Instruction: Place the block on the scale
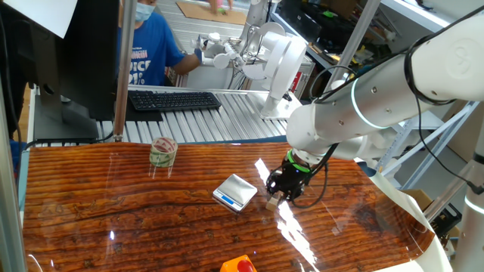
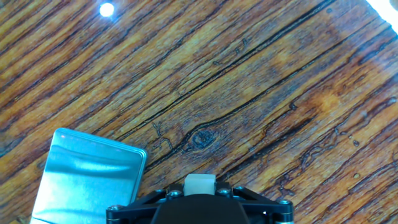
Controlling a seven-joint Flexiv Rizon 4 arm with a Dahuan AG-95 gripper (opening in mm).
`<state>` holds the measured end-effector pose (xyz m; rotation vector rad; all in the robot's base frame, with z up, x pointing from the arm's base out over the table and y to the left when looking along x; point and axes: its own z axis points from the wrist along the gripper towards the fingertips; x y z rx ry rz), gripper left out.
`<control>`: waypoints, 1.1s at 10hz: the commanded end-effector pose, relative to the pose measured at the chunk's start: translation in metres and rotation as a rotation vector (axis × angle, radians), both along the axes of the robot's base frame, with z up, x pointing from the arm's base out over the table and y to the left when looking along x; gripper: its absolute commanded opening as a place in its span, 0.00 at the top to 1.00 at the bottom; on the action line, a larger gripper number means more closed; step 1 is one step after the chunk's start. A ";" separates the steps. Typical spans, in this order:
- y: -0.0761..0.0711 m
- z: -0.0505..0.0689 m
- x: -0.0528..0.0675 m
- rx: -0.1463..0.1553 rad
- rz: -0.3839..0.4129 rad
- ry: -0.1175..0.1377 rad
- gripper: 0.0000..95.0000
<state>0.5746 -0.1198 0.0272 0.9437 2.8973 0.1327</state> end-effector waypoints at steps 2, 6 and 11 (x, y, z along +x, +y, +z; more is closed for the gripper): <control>0.000 0.000 0.001 0.003 0.011 0.002 1.00; 0.000 0.011 0.005 0.041 0.002 0.025 1.00; 0.005 0.036 0.014 0.048 -0.007 0.057 1.00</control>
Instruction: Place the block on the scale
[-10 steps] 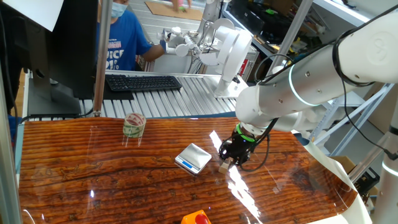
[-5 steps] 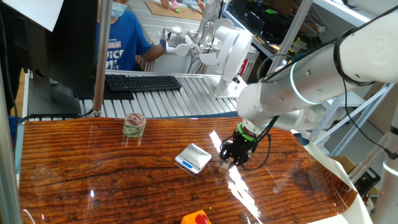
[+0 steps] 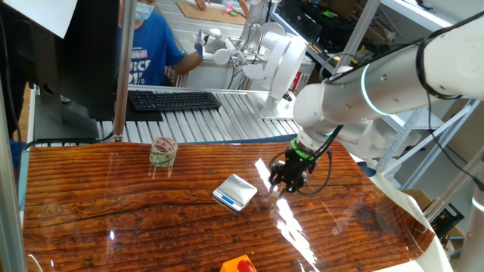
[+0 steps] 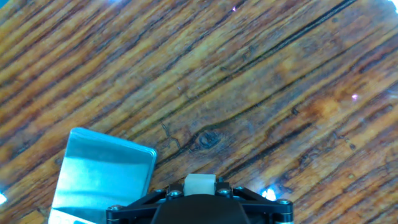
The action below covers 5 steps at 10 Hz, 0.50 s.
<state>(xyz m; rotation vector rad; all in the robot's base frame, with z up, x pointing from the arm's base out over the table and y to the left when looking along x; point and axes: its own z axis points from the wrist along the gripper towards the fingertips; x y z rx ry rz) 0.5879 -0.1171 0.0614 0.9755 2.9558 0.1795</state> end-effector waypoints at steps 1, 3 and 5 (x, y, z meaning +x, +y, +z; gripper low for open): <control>0.006 0.004 0.003 -0.004 -0.007 0.005 1.00; 0.023 0.013 0.013 -0.016 -0.022 0.015 1.00; 0.039 0.019 0.021 -0.017 -0.030 0.017 1.00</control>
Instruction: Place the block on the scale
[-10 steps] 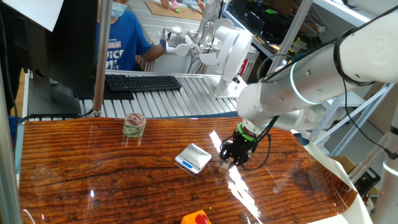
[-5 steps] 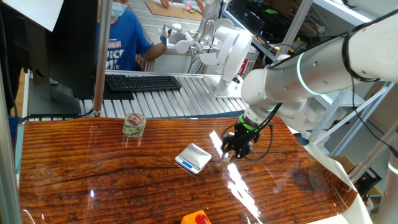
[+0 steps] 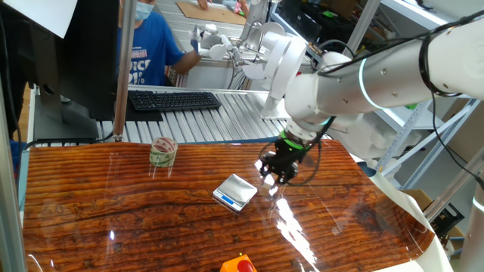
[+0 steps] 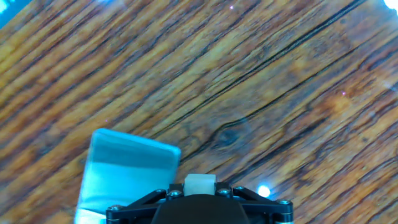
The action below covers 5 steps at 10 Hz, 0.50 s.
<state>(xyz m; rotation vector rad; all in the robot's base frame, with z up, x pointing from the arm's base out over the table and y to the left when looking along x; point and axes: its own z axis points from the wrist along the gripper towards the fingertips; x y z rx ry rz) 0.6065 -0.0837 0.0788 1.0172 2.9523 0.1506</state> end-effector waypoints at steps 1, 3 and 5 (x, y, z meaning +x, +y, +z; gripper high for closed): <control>0.013 0.005 0.007 -0.005 -0.011 0.005 1.00; 0.026 0.008 0.017 -0.004 -0.029 0.009 1.00; 0.033 0.003 0.026 -0.007 -0.062 -0.002 1.00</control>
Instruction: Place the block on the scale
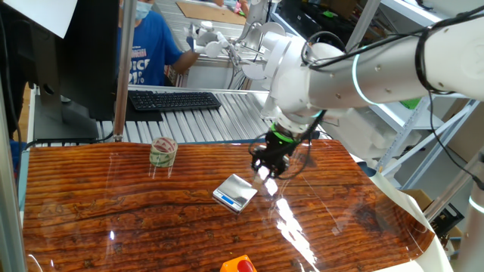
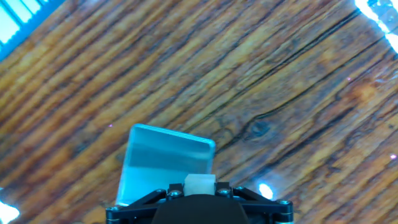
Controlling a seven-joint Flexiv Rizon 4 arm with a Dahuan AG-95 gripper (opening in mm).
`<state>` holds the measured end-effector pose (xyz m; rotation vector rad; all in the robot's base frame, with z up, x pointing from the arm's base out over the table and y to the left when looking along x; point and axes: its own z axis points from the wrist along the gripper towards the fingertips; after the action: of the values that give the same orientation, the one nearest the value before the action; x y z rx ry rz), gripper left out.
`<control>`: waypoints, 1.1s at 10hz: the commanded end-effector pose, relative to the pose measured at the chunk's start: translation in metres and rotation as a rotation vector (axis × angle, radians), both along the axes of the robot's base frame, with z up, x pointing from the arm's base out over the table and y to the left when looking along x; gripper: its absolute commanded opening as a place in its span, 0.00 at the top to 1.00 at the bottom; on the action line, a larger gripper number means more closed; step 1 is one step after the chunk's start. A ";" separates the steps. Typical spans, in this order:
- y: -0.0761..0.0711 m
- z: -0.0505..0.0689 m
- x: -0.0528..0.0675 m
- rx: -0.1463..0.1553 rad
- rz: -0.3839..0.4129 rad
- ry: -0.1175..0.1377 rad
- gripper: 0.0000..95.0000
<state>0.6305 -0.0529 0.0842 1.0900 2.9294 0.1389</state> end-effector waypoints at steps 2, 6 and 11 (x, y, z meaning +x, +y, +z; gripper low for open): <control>0.007 -0.006 0.010 0.001 -0.045 -0.018 1.00; 0.019 -0.002 0.016 0.021 -0.100 -0.018 1.00; 0.022 -0.004 0.013 0.016 -0.139 -0.042 1.00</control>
<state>0.6422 -0.0303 0.0806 1.2699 2.8077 0.1819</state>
